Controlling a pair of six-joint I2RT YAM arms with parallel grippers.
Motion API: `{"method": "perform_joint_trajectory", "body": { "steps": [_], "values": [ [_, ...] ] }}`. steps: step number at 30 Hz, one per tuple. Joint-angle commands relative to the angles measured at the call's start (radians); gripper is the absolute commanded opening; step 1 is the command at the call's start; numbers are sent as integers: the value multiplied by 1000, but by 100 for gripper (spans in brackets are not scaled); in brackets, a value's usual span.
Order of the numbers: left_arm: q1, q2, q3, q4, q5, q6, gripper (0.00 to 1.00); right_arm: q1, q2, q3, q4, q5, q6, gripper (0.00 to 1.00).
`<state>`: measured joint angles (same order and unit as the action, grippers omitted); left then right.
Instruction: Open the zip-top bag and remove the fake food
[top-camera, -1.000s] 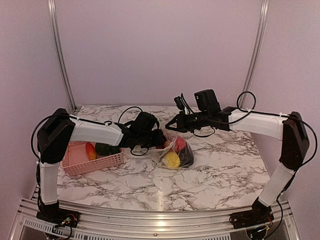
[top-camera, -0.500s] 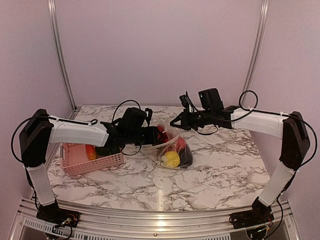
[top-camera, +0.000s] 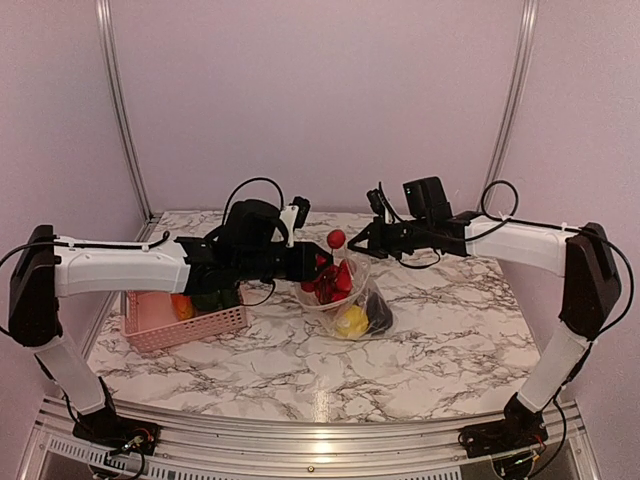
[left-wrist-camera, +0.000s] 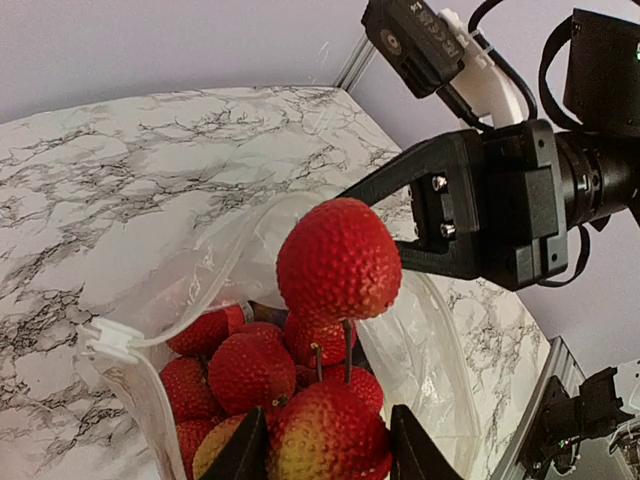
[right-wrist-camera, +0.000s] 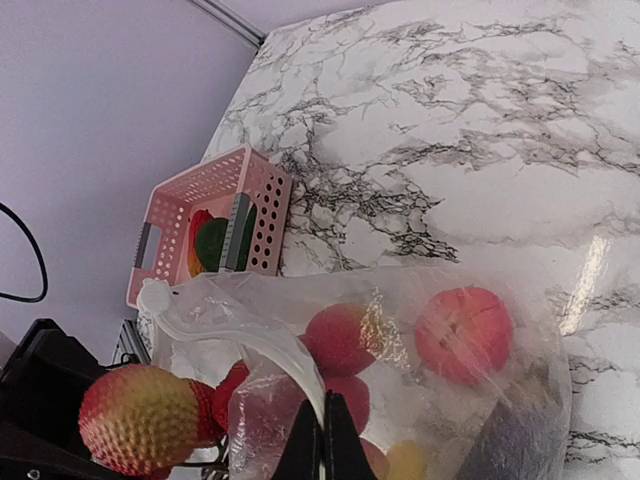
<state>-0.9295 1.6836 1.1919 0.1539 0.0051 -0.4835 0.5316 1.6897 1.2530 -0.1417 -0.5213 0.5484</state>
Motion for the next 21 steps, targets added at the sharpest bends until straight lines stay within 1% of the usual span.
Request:
{"method": "perform_joint_trajectory", "body": {
  "steps": [1, 9, 13, 17, 20, 21],
  "values": [
    [-2, -33, 89, 34, -31, 13, 0, 5, -9, -28, -19, 15, -36, 0],
    [1, -62, 111, 125, -11, 5, 0, 5, -24, -74, -21, 39, -47, 0],
    [6, -72, 142, 130, -41, -19, 0, 6, -26, -97, -15, 39, -50, 0],
    [7, -86, 166, 95, -160, -58, 0, 11, -34, -108, -19, 38, -60, 0],
    [7, -115, 126, 110, -263, -102, 0, 16, -46, -116, -27, 43, -66, 0],
    [11, -128, 106, 133, -277, -122, 0, 16, -52, -123, -29, 54, -67, 0]
  ]
}}
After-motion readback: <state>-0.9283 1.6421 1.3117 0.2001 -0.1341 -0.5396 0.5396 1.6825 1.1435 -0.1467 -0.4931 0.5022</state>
